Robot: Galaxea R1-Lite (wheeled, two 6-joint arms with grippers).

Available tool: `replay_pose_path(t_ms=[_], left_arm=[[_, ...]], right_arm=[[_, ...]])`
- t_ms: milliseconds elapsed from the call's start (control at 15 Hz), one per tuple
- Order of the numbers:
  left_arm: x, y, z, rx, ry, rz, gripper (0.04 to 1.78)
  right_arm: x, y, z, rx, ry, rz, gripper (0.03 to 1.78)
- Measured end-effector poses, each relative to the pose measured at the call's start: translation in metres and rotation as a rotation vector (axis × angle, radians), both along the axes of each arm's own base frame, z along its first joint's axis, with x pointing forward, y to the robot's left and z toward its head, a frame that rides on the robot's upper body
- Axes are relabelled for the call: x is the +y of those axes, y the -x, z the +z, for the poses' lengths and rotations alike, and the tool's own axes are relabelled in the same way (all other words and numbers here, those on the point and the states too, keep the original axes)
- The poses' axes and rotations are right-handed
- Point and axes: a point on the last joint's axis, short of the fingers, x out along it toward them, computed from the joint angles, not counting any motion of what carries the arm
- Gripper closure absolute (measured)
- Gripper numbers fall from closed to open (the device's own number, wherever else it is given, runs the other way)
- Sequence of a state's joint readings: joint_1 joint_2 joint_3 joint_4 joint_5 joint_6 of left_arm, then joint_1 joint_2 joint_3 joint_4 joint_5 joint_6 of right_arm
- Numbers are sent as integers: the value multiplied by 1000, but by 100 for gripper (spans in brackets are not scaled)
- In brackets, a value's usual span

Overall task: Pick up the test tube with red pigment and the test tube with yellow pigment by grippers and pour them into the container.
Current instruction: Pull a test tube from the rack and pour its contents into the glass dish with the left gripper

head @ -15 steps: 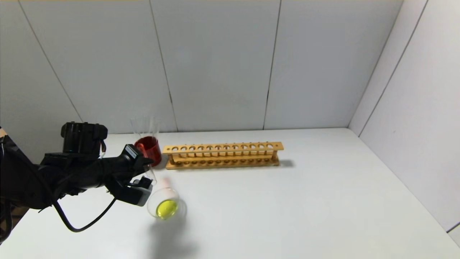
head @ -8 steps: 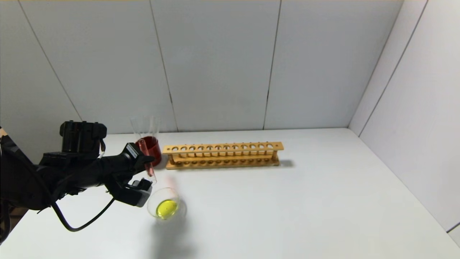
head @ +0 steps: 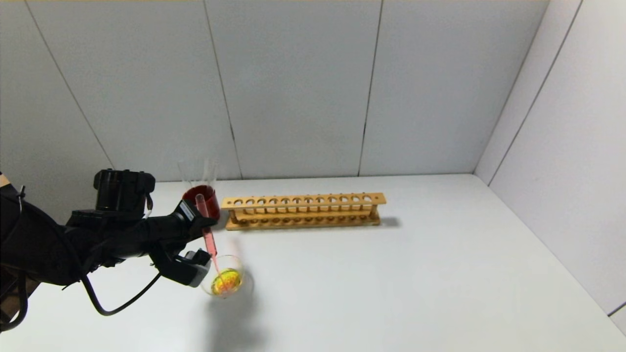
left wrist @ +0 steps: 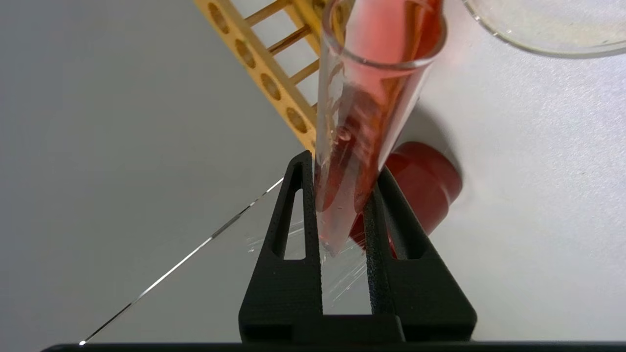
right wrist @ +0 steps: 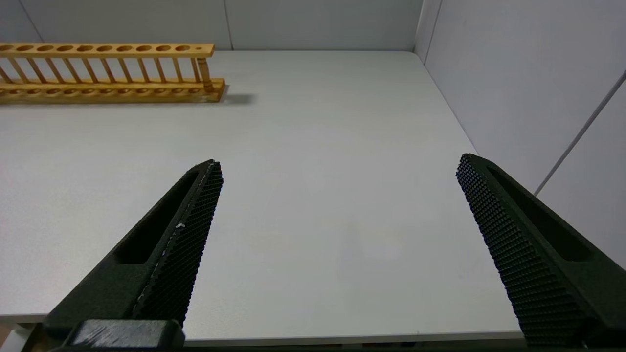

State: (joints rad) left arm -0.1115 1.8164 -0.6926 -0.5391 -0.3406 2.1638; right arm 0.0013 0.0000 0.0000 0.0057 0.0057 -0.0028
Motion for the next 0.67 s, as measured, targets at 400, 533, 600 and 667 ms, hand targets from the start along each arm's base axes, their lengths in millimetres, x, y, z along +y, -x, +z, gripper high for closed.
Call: replay_pose_path(t_ms=[400, 533, 600, 667], left_arm=[[-1, -10, -14, -24, -3, -7, 152], [0, -10, -14, -33, -18, -15, 152], [0, -10, -13, -46, -33, -27, 152], [0, -10, -12, -57, -47, -37, 152]], right_arm=[[0, 0, 0, 0, 0, 0, 6], [0, 0, 0, 0, 0, 0, 6], [0, 0, 0, 0, 0, 0, 6], [0, 0, 0, 0, 0, 0, 6]])
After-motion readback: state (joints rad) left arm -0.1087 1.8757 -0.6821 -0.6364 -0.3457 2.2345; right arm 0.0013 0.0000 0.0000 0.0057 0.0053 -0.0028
